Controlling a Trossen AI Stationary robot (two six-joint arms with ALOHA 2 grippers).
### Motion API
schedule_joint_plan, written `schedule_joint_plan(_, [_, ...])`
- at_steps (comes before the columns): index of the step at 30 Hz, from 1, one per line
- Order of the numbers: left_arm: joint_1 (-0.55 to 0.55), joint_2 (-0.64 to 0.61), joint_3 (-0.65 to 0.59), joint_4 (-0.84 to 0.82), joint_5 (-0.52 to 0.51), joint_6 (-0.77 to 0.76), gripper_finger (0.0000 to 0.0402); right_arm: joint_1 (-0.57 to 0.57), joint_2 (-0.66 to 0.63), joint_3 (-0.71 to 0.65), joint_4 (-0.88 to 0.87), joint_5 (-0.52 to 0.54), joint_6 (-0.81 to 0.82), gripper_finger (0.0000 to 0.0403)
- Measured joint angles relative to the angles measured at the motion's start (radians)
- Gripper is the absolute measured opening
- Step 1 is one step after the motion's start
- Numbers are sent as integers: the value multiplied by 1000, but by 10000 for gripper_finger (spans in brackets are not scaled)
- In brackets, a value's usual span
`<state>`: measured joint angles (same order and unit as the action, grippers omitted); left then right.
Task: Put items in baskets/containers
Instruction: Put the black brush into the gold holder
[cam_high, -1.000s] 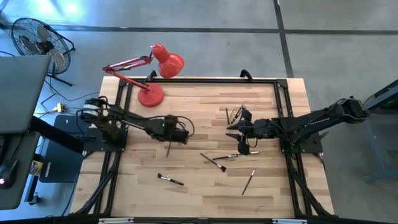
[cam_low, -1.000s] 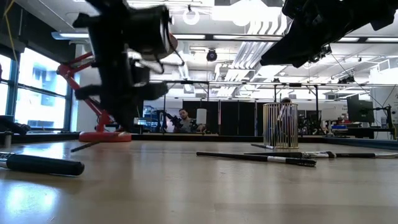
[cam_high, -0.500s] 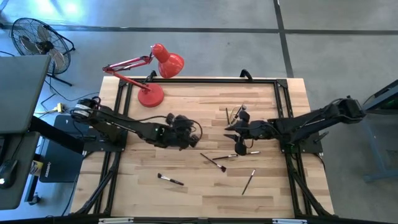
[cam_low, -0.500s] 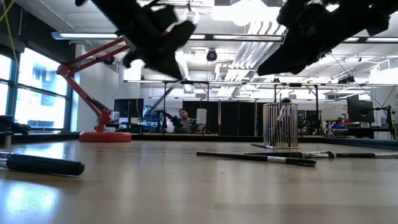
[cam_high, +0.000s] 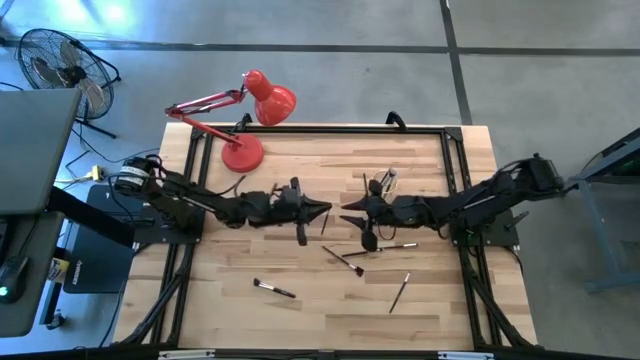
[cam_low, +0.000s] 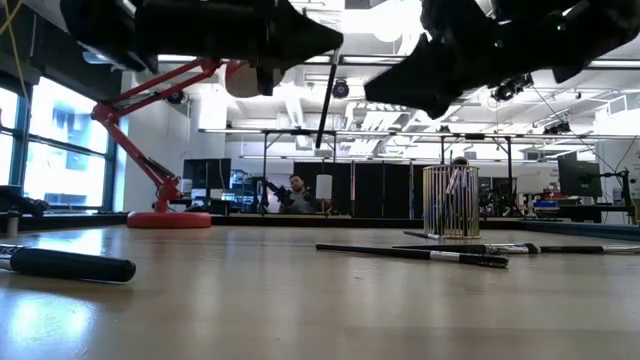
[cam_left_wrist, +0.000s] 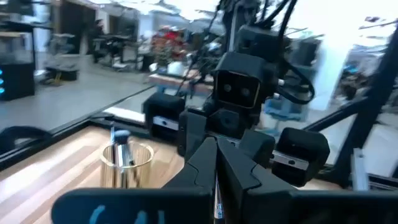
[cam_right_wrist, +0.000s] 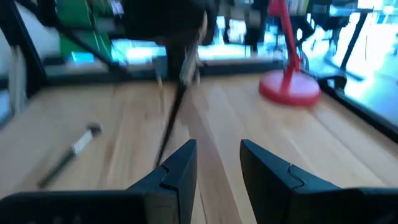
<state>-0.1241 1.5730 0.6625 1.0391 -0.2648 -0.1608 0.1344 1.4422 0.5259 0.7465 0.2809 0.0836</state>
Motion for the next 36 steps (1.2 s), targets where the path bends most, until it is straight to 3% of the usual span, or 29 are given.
schedule_joint_plan(8, [6,0,-5,-12,28,32,0,-36,88,9,227,-130,-13,117])
schedule_joint_plan(28, [7,0,22,5,55,86,0,-83,91,94,132,-187,-16,116])
schedule_joint_plan(32, [7,20,45,5,74,99,0,-90,91,95,124,-224,-18,94])
schedule_joint_plan(36, [7,21,51,-4,71,108,0,-90,91,95,119,-242,-47,39])
